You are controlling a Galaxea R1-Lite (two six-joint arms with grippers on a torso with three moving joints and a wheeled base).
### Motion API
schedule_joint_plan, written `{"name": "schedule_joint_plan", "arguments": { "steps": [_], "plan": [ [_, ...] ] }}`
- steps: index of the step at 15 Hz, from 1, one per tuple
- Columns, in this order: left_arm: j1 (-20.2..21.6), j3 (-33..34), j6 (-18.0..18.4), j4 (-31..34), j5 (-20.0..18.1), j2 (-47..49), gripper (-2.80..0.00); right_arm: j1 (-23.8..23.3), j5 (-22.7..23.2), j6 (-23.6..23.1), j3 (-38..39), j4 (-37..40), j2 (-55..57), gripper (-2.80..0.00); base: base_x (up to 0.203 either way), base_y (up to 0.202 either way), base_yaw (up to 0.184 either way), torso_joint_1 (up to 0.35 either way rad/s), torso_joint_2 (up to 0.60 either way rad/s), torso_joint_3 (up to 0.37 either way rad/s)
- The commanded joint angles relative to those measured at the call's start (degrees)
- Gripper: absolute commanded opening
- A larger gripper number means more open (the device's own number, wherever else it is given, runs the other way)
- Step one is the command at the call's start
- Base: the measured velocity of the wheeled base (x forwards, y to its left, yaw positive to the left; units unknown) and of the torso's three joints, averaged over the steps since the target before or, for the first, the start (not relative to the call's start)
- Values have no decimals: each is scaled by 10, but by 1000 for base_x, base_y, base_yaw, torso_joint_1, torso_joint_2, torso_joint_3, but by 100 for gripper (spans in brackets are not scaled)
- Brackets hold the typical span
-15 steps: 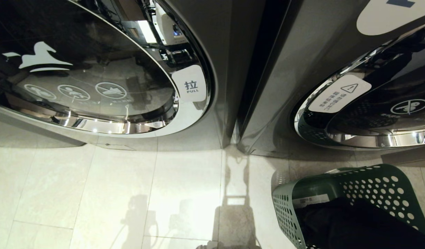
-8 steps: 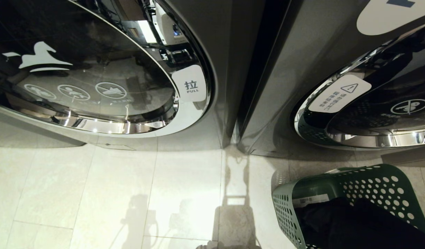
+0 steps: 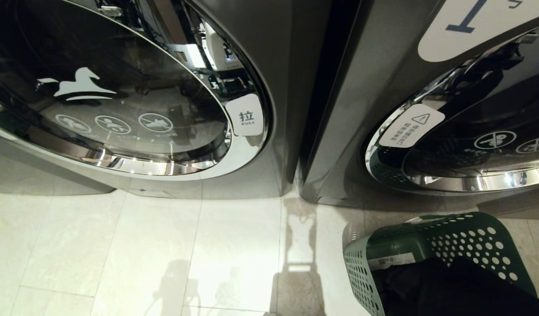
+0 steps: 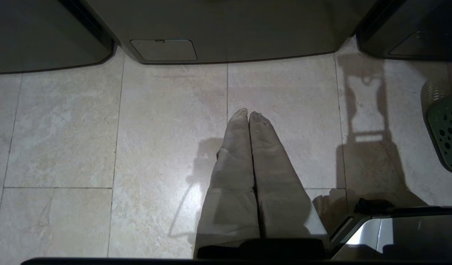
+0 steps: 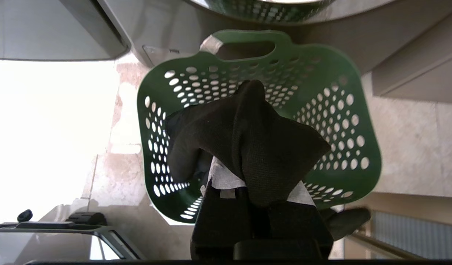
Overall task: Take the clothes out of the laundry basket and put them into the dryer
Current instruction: Take the clothes out of the basket, then put the clothes in the dryer
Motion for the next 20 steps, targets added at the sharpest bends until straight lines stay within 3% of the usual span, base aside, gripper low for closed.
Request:
{"name": "schedule_joint_plan", "arguments": {
  "steps": [1,3,13,17,20],
  "plan": [
    [0,0,3,0,0,0,-280,0,1,-9,1,-1,2,-280,0,0,0,2,-2,198],
    [0,0,4,0,0,0,-280,0,9,-28,1,1,2,-280,0,0,0,2,-1,199],
    [0,0,0,-1,0,0,-280,0,7,-28,0,1,2,-280,0,0,0,2,3,201],
    [0,-1,3,1,0,0,-280,0,0,24,0,-2,2,-280,0,0,0,3,4,200],
    [0,-1,3,2,0,0,-280,0,-1,24,0,-2,2,-280,0,0,0,2,4,196]
  ]
}}
